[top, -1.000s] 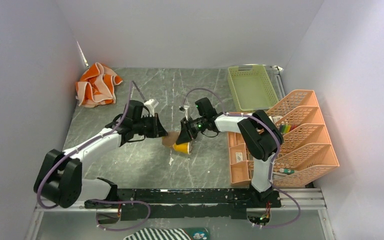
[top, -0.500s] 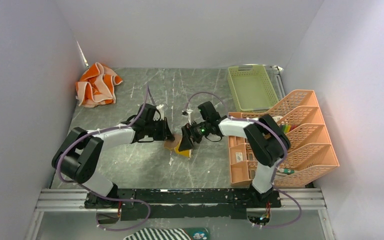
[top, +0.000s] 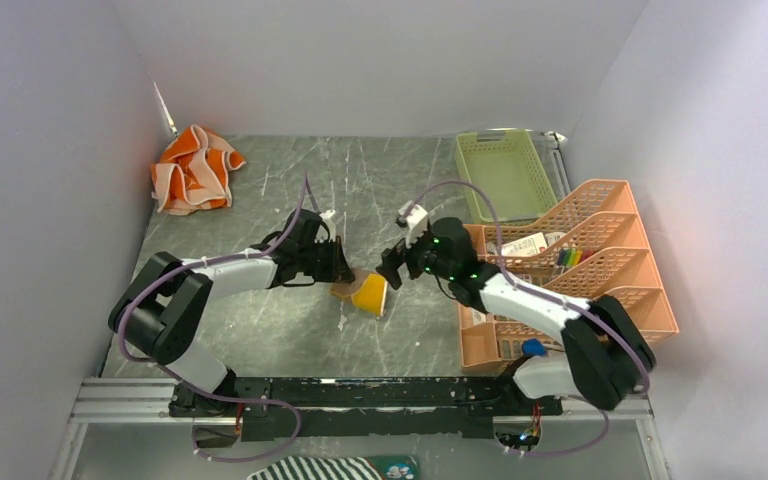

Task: Roll the towels
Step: Roll the towel at the center of the board, then pick up the towel at the center of the board.

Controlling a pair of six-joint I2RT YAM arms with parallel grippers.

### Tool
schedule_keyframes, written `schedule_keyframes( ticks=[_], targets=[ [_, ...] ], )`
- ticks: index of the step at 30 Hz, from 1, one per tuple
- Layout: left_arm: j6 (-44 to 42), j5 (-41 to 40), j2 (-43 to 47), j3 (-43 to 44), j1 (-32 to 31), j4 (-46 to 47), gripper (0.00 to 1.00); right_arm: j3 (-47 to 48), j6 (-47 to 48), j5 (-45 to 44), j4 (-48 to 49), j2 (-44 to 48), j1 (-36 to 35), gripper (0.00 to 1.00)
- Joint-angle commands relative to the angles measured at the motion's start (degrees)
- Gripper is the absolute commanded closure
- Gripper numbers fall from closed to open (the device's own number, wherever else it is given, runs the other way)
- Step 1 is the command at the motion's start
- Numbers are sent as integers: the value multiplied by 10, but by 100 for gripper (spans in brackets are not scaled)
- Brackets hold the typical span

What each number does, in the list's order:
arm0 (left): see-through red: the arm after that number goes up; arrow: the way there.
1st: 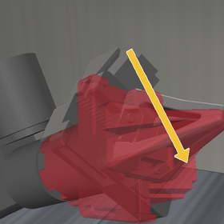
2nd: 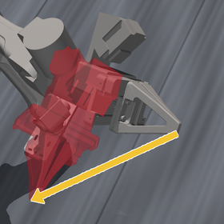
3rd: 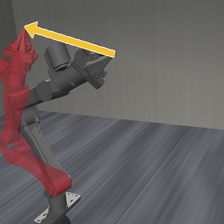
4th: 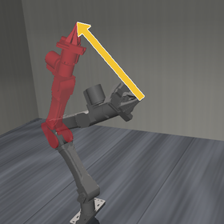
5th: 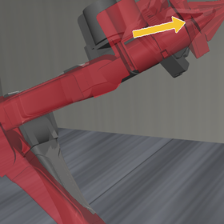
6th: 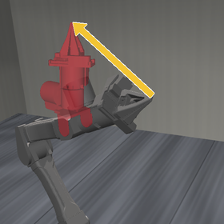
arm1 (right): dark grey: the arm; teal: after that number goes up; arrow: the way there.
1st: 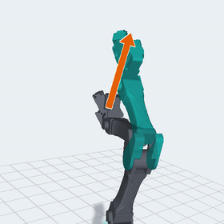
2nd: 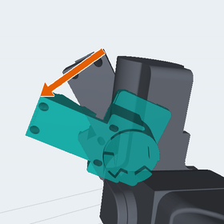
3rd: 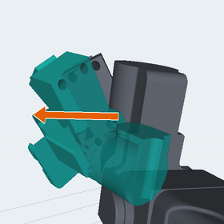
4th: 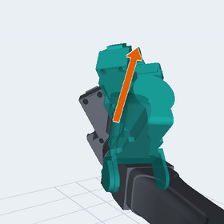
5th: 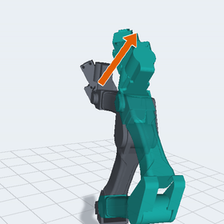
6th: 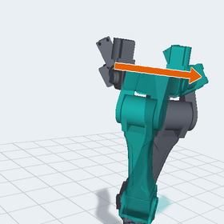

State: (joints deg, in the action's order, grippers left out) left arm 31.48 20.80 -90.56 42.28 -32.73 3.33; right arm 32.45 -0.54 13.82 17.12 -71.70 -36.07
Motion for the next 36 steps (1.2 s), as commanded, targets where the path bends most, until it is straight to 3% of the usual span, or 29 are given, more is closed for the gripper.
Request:
schedule_keyframes(
  ticks=[1,2,4,9,16,22,32,34,36],
  targets=[
    [-9,-12,-5,-3,-10,-9,89,48,100,-42,-16,-41,-86,1],
    [-10,-11,-7,-2,-11,-10,89,8,158,-80,41,-14,-143,0],
    [-12,-9,-12,3,-11,-14,89,-35,218,-98,107,7,-177,0],
    [-15,-5,-22,11,-13,-19,89,2,259,-40,17,-32,-179,0],
    [-25,4,-33,22,-13,-34,89,36,305,-42,-24,-108,-185,0],
    [-31,6,-33,29,-13,-44,90,50,320,-61,-33,-150,-191,0],
    [-44,20,-45,42,-12,-59,90,66,320,-215,-13,-233,-213,0],
    [-48,23,-46,47,-13,-64,90,89,292,-238,-40,-248,-213,3],
    [-50,26,-45,53,-12,-70,90,112,266,-250,-79,-265,-212,13]
  ],
)
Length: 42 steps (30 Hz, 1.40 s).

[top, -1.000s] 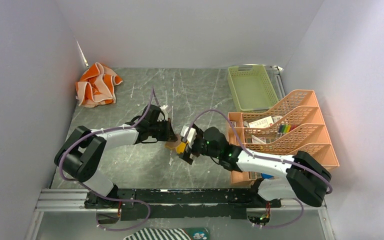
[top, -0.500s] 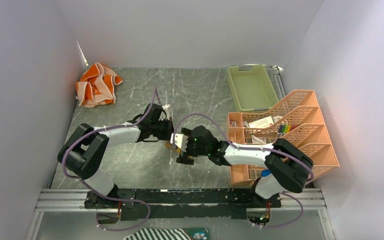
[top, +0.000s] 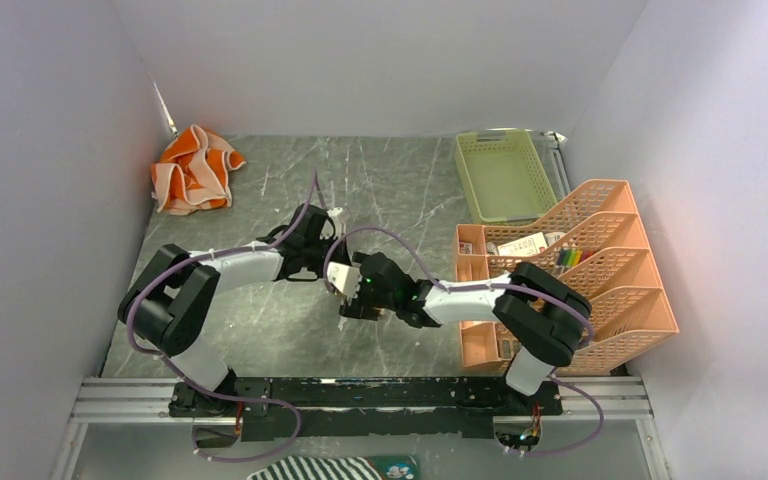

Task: Roll the towels
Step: Pick up the towel at the center of the board, then place the towel in the bin.

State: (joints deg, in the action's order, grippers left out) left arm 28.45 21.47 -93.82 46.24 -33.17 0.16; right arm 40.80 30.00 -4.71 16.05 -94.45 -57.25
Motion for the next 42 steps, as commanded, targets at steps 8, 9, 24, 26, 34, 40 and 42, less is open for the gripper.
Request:
schedule_keyframes(
  ticks=[8,9,24,26,34,40,42],
  targets=[
    [-23,56,11,42,43,-67,89,58,-140,-36,-139,-51,12,48],
    [-19,60,19,46,58,-70,89,57,-156,-18,-144,-46,16,52],
    [-37,25,146,116,324,-206,83,221,-303,184,-170,37,282,82],
    [-35,34,151,103,336,-202,83,316,-292,171,-212,0,334,83],
    [-54,-2,151,100,381,-235,83,509,-267,52,-280,-123,482,84],
    [-65,-32,115,133,441,-268,80,618,-240,24,-319,-229,549,84],
    [-60,-52,102,150,457,-269,75,641,-241,36,-321,-264,564,84]
  ],
)
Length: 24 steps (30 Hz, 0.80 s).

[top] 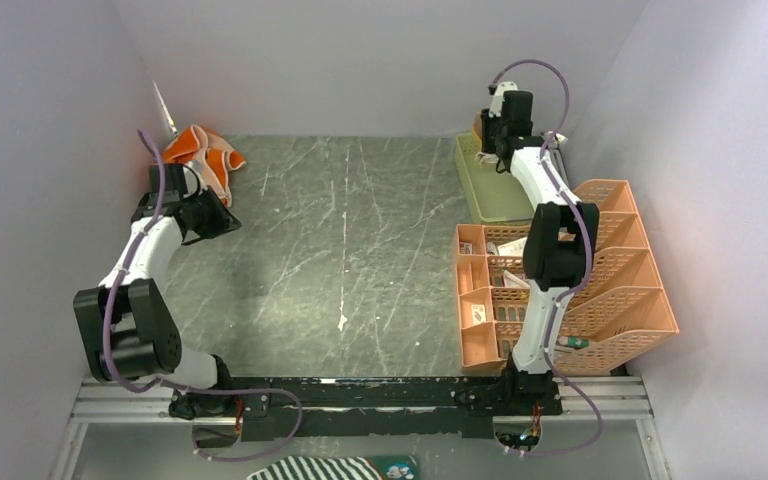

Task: Roll the towels
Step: Place the towel in the bin.

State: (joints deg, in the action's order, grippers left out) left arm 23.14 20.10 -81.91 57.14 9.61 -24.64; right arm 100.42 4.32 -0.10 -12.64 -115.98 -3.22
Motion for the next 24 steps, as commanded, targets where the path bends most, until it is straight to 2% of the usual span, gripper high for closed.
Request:
schedule_keyframes(
  ticks=[1,5,8,12,16,23,24],
  targets=[
    [-4,-52,-25,51,35,-22,72,54,16,-8,-36,-63,29,84],
    [18,-103,-73,107,51,-31,61,111,25,-1,-69,-134,35,84],
    [22,-166,-113,165,55,-46,55,117,25,18,-63,-162,35,84],
    [26,-233,-167,218,55,-41,52,120,25,35,-57,-190,35,84],
    [39,-248,-224,250,55,-16,51,140,30,55,-65,-218,34,80],
    [55,-270,-337,319,52,19,52,158,25,76,-71,-212,33,41],
    [55,-278,-360,331,51,19,52,161,25,80,-75,-202,33,28]
  ],
)
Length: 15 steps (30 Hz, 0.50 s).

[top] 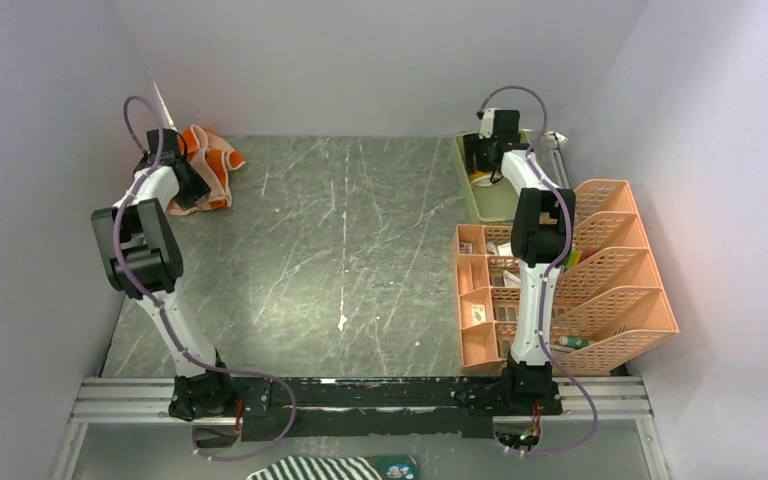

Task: Roll the towels
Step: Place the towel in the bin, then pick up the towel at the corner of the board.

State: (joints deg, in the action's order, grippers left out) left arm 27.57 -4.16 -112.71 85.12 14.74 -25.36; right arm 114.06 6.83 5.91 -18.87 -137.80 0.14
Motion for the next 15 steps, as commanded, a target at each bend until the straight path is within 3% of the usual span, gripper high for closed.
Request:
schedule_keyframes(
  ticks=[1,3,7,8,10,11,15],
  targets=[
    [9,-43,-68,61,-3,29,53,26,-1,29,-15,31,-1,20],
    [9,-49,-101,86,-8,28,53,22,-4,42,-10,60,-2,9],
    [4,-52,-147,118,-22,36,55,31,-16,60,-10,110,-4,6],
    [0,-49,-156,125,-25,40,59,34,-17,66,-10,122,-5,6],
    [-10,-27,-173,140,-31,45,89,40,-17,74,-16,141,-7,5],
    [-16,0,-178,145,-34,48,93,43,-16,77,-20,149,-8,5],
    [-23,57,-148,118,-63,93,93,26,-14,85,-21,189,-18,5]
  ],
)
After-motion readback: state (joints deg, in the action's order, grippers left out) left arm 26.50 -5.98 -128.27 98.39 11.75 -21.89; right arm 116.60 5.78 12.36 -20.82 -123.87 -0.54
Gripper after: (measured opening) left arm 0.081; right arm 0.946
